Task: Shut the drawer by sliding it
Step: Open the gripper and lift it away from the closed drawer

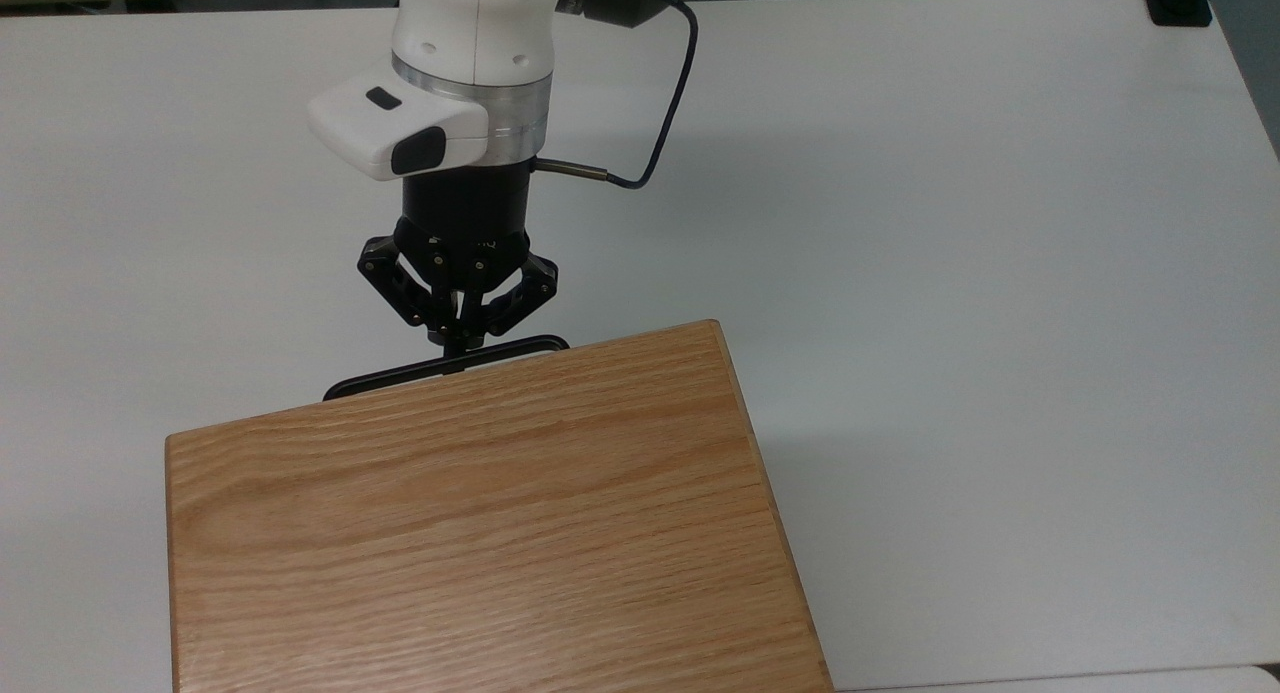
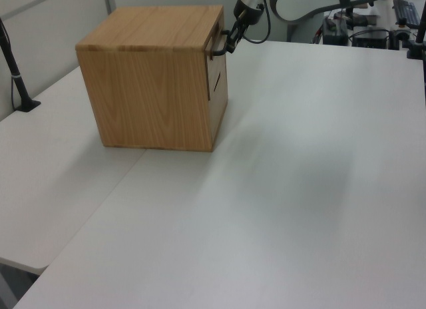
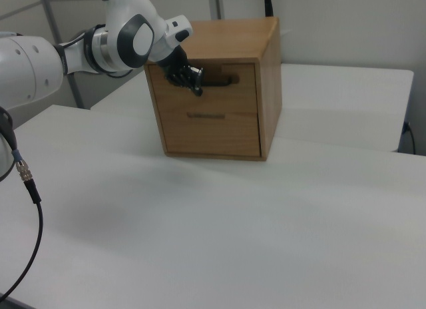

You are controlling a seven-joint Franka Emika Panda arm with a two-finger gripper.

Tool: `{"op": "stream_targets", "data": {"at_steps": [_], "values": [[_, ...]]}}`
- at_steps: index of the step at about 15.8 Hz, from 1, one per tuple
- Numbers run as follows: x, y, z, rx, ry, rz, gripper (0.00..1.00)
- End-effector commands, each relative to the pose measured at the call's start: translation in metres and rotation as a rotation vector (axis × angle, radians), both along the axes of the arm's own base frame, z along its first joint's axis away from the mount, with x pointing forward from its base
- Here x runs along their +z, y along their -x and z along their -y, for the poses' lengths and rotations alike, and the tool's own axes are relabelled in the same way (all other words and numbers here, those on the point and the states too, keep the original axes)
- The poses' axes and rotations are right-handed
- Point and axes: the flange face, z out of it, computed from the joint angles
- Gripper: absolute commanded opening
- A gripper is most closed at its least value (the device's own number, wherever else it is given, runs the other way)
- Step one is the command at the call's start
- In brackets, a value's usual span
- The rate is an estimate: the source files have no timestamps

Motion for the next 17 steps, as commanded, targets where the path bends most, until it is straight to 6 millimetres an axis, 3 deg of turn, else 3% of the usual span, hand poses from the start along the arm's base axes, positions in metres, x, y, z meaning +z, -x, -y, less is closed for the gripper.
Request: {"op": "stream_targets", "data": {"at_steps": [1, 2, 6, 9, 15, 17], "values": [[0.017, -0.004, 0.0, -0.007, 0.018, 0.064, 0.0], [0.027, 0.004, 0.002, -0.012, 0.022, 0.051, 0.0], [0.021, 0.039, 0.01, -0.028, 0.035, -0.14, 0.0], [0.03, 0.075, 0.008, -0.05, 0.004, -0.292, 0.0], [0.077, 0.152, 0.03, -0.103, -0.185, -0.413, 0.0], [0.084, 0.174, 0.033, -0.106, -0.227, -0.424, 0.0]]}}
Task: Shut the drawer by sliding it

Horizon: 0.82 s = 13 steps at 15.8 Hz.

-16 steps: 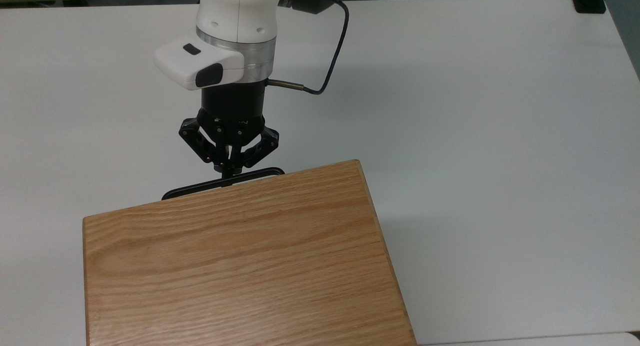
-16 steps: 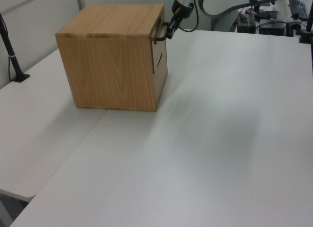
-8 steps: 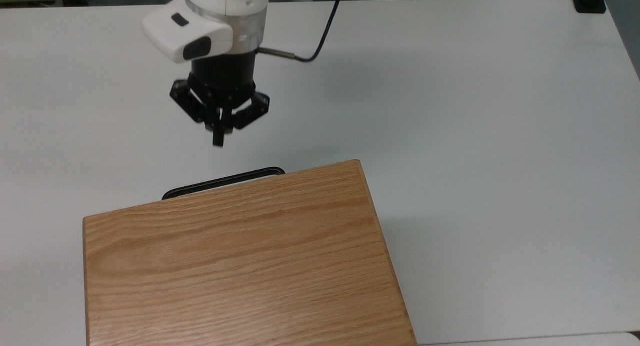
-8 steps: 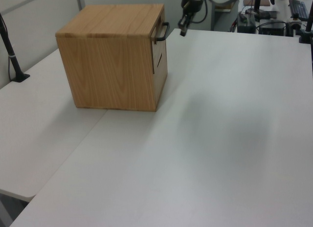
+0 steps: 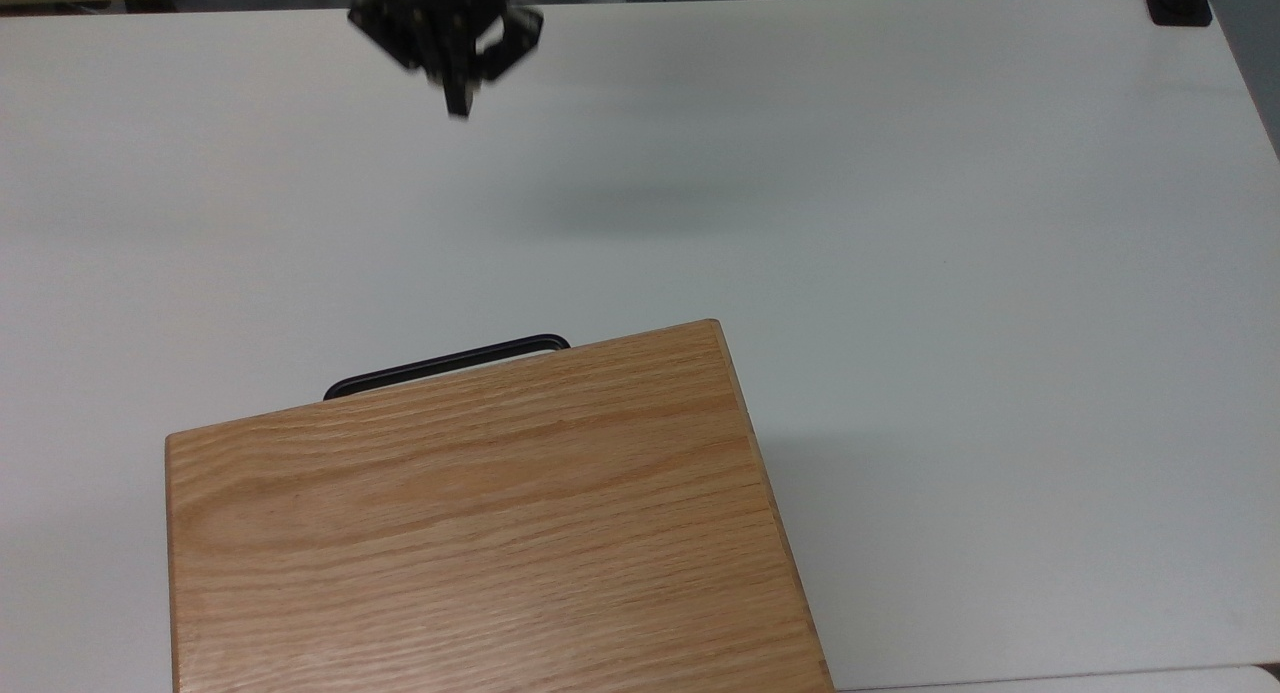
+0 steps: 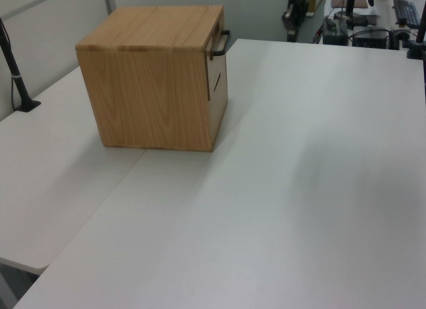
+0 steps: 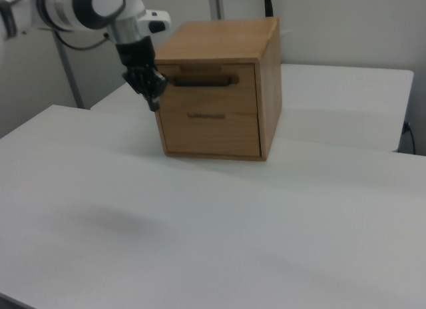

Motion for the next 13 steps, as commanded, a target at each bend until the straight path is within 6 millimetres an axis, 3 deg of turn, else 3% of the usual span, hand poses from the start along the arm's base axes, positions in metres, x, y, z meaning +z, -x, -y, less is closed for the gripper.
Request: {"op": "stream_targets", "data": {"at_steps": [1, 3, 8, 9, 10, 11, 12, 13], "values": [[0.011, 0.058, 0.004, -0.002, -0.076, -0.031, 0.0], [0.012, 0.072, 0.004, -0.007, -0.092, -0.025, 0.01], [0.011, 0.07, 0.014, 0.012, -0.093, -0.004, 0.01], [0.011, 0.07, 0.021, 0.057, -0.087, 0.0, 0.02], [0.012, 0.07, 0.029, 0.118, -0.08, 0.001, 0.09], [0.012, 0.069, 0.031, 0.155, -0.076, 0.001, 0.32], [0.012, 0.069, 0.033, 0.156, -0.074, 0.001, 0.8], [0.012, 0.069, 0.032, 0.156, -0.07, -0.003, 0.99]]}}
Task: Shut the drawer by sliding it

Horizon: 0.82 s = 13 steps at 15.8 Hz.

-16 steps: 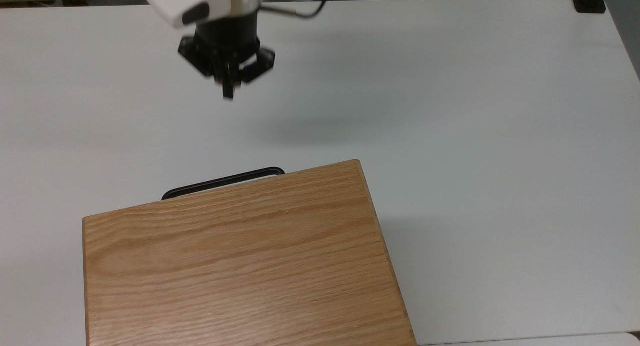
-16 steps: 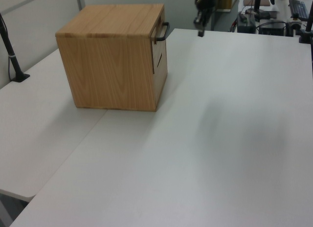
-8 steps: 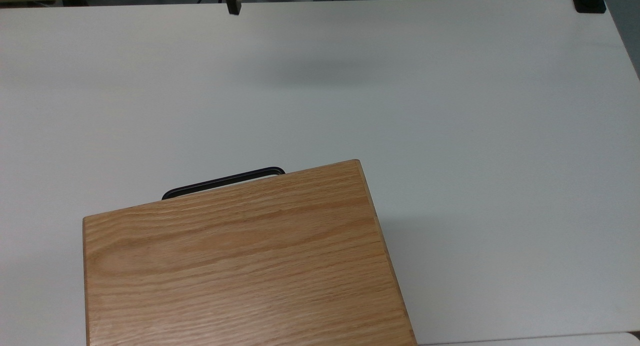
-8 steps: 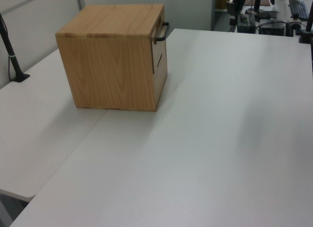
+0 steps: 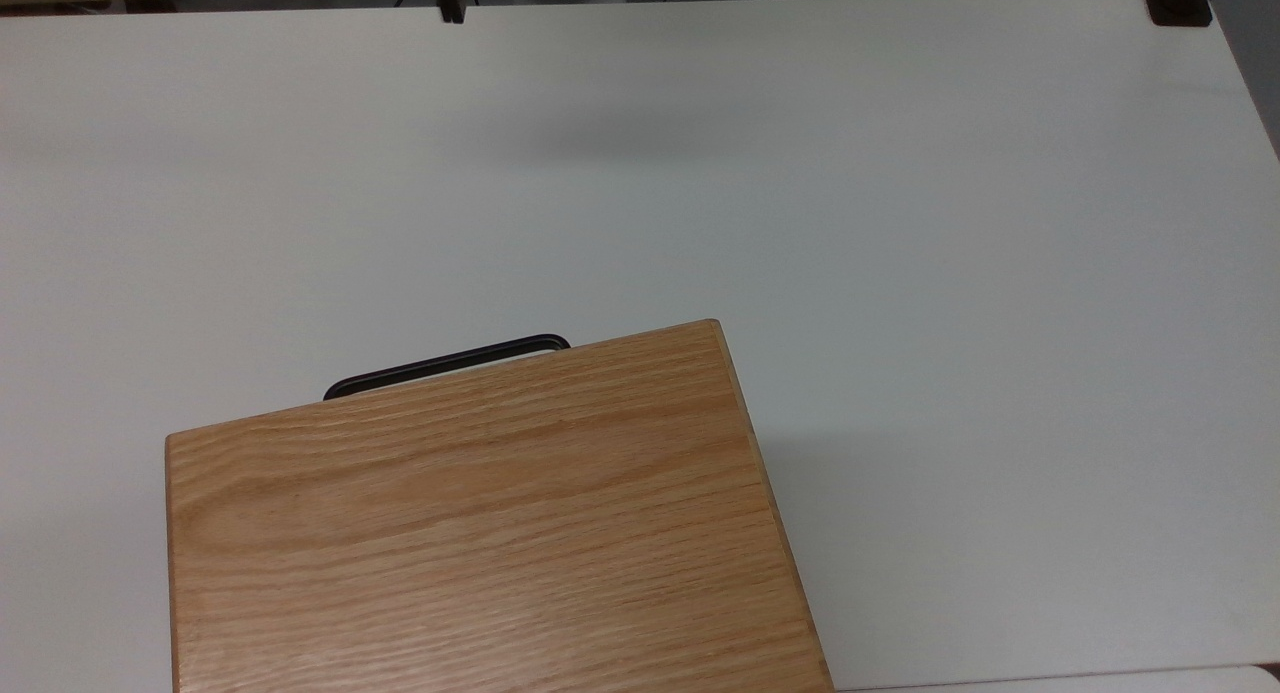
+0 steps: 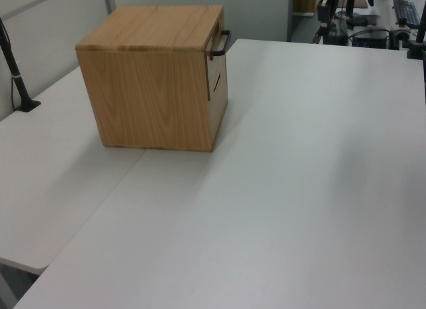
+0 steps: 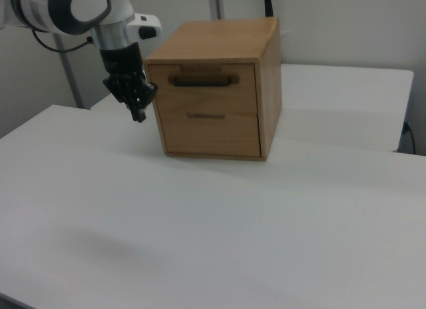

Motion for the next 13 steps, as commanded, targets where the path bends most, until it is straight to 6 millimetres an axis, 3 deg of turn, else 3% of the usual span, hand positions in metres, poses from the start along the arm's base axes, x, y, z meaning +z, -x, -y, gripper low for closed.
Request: {"op": "stream_targets", "data": {"at_steps": [1, 13], "values": [[0.0039, 0.0045, 0.005, 0.052, -0.005, 0.027, 1.0], [0.0005, 0.0006, 0.0077, 0.047, 0.005, 0.027, 1.0]]}}
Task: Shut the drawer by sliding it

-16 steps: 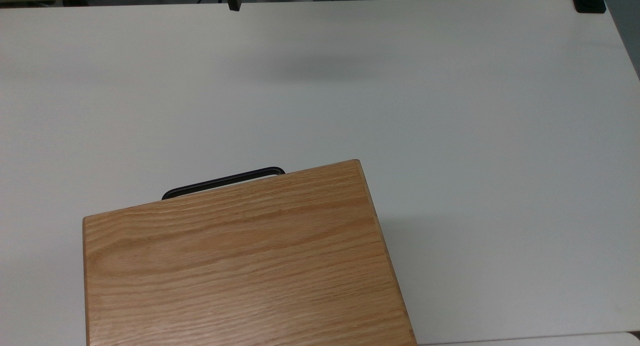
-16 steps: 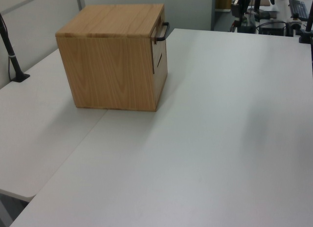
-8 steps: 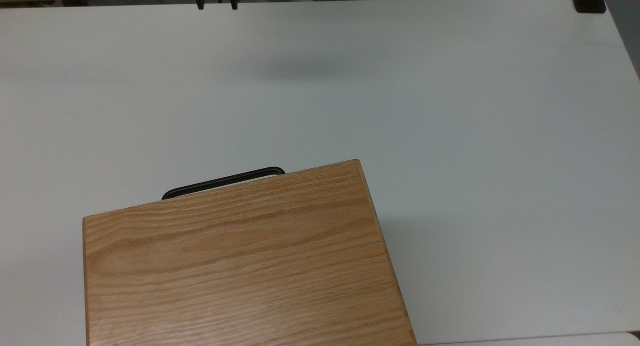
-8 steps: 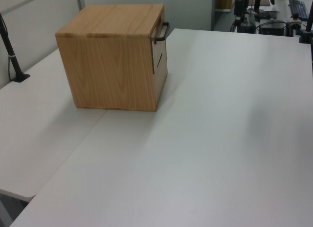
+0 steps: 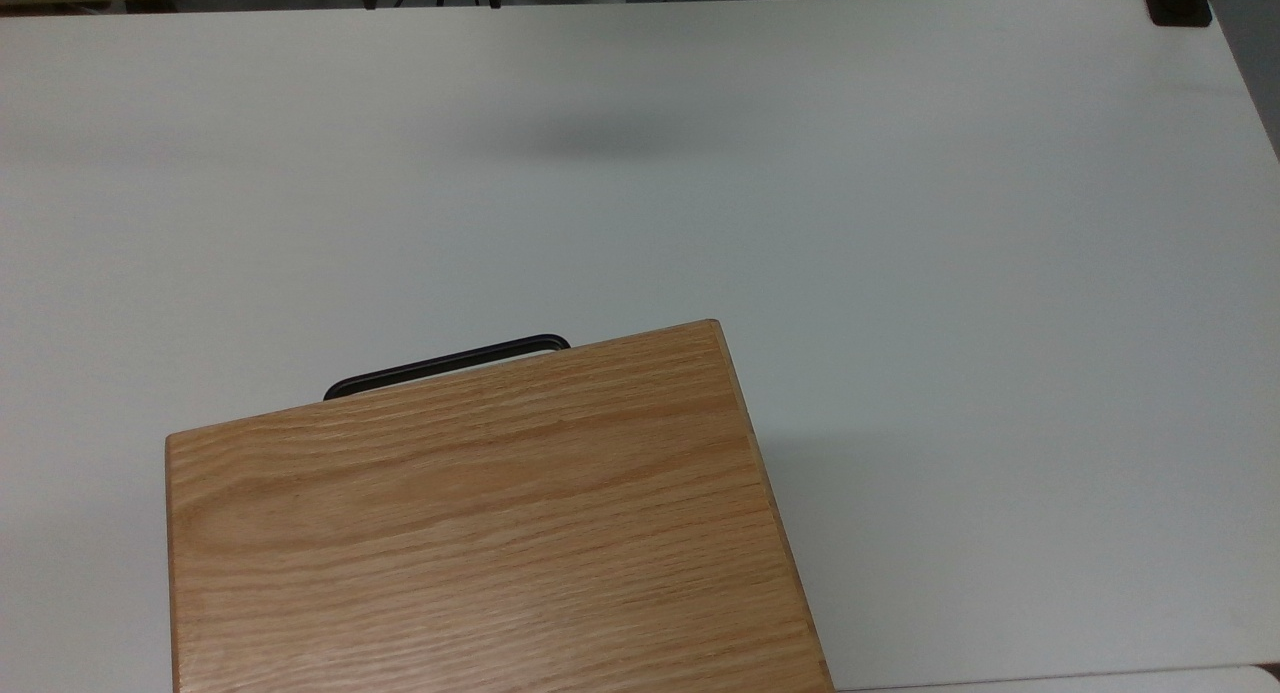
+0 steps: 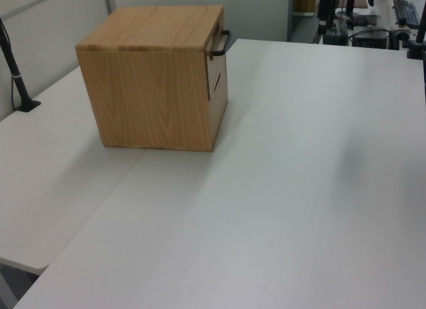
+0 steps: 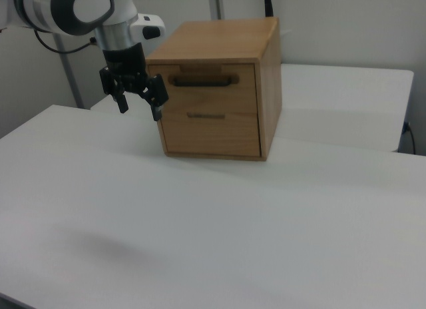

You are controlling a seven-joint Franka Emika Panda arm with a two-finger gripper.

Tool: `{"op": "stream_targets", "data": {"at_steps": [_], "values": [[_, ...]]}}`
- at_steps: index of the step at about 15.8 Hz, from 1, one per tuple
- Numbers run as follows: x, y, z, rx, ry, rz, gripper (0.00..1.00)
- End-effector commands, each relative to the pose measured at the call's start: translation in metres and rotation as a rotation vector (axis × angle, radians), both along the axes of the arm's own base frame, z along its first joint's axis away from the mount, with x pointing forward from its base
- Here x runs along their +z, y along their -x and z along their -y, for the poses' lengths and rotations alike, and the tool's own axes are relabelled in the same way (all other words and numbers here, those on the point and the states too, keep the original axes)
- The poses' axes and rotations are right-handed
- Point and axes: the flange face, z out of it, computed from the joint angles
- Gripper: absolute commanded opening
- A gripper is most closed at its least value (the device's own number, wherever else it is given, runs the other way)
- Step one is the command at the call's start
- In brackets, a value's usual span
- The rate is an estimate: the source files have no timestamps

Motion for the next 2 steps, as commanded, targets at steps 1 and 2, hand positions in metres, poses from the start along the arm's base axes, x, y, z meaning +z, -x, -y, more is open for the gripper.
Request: {"op": "stream_targets", "data": {"at_steps": [1, 2], "values": [[0.0017, 0.0009, 0.0007, 0.012, 0.0, 0.026, 1.0], [0.0016, 0.001, 0.0001, 0.019, 0.004, 0.024, 1.0]]}}
